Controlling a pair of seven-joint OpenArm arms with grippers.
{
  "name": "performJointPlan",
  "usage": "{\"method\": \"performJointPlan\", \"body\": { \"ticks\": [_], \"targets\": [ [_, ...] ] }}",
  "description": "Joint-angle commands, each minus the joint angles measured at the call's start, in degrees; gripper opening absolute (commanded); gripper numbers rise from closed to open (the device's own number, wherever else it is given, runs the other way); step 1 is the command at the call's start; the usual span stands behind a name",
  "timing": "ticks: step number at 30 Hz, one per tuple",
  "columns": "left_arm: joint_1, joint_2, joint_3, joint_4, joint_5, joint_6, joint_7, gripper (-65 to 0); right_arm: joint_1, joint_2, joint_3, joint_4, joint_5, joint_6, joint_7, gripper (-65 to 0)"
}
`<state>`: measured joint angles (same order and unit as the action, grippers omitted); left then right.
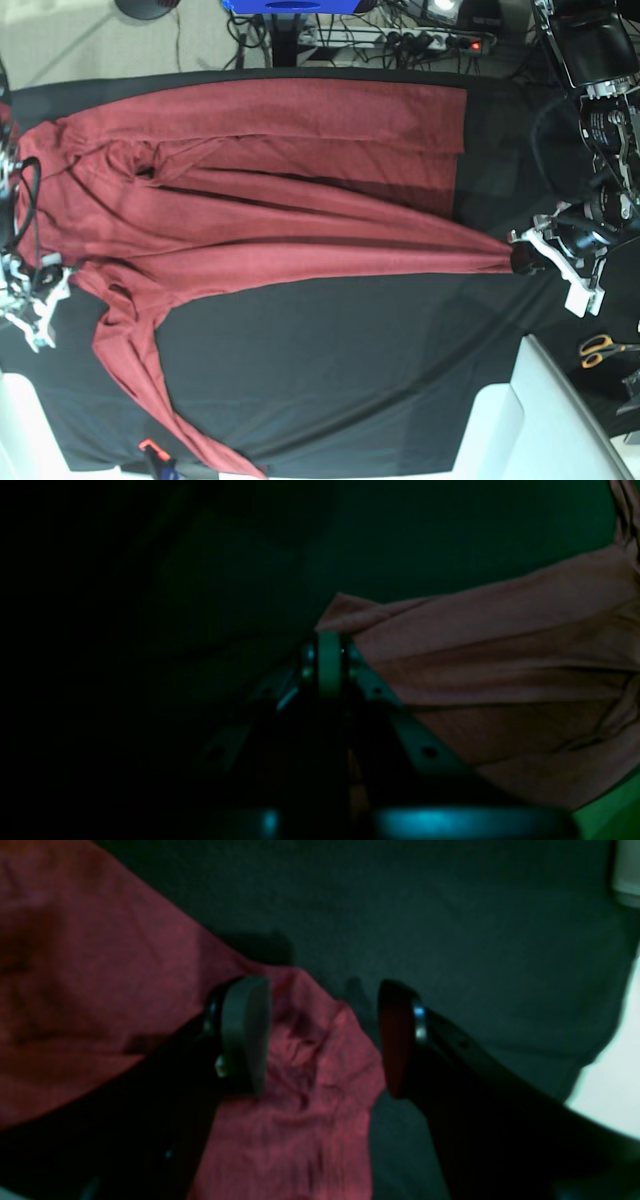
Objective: Fold the T-shirt properly
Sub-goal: 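Hold the side edge with the right gripper while the left keeps its grip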
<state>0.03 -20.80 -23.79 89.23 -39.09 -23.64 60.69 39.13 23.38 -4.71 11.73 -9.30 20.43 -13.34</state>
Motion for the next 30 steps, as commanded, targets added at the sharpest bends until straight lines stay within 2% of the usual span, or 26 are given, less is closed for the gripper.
{"method": "performJointPlan", "body": {
  "ticks": [1,5,14,15,17,19,20,25,30],
  "targets": [
    [-0.78,-0.96,-0.34,0.83,-0.51,-0.23,-1.13,-65.0,2.14,1.11,0.27,-0.78,-0.15,-0.34,2.22,-32.3],
    [-0.69,-1.05,-0.52,0.83,-0.51,-0.23,-1.13,-65.0,1.96,1.11,0.27,-2.1,0.03,-0.34,5.56,-32.3],
    [-0.43,-1.05,-0.52,0.75,-0.51,-0.23,-1.21,-65.0,-0.85,-0.12,0.36,-2.1,0.03,-0.34,8.29,-33.5],
    [-0.34,-1.05,-0.52,0.75,-0.51,-0.23,-1.21,-65.0,-0.85,-0.12,0.36,-2.1,0.03,-0.34,8.2,-36.2],
    [-0.34,-1.05,-0.52,0.75,-0.51,-0.23,-1.21,-65.0,-0.85,-0.12,0.36,-2.1,0.03,-0.34,8.2,-46.8],
    [-0.25,-1.05,-0.52,0.75,-0.51,-0.23,-1.21,-65.0,-0.85,-0.12,0.36,-1.75,0.03,-0.34,8.11,-60.8],
    [-0.25,-1.05,-0.52,0.75,-0.51,-0.23,-1.21,-65.0,-0.85,-0.12,0.36,-1.75,0.03,-0.34,8.11,-65.0],
    [-0.6,-1.05,-0.34,0.83,-0.51,-0.23,-0.95,-65.0,-0.5,-0.04,0.36,-1.13,0.03,-0.34,8.29,-65.0],
    [-1.4,-1.05,-0.34,1.19,-0.51,-0.23,-0.86,-65.0,-1.82,0.76,0.36,4.32,0.03,-0.34,7.85,-65.0]
  ]
}}
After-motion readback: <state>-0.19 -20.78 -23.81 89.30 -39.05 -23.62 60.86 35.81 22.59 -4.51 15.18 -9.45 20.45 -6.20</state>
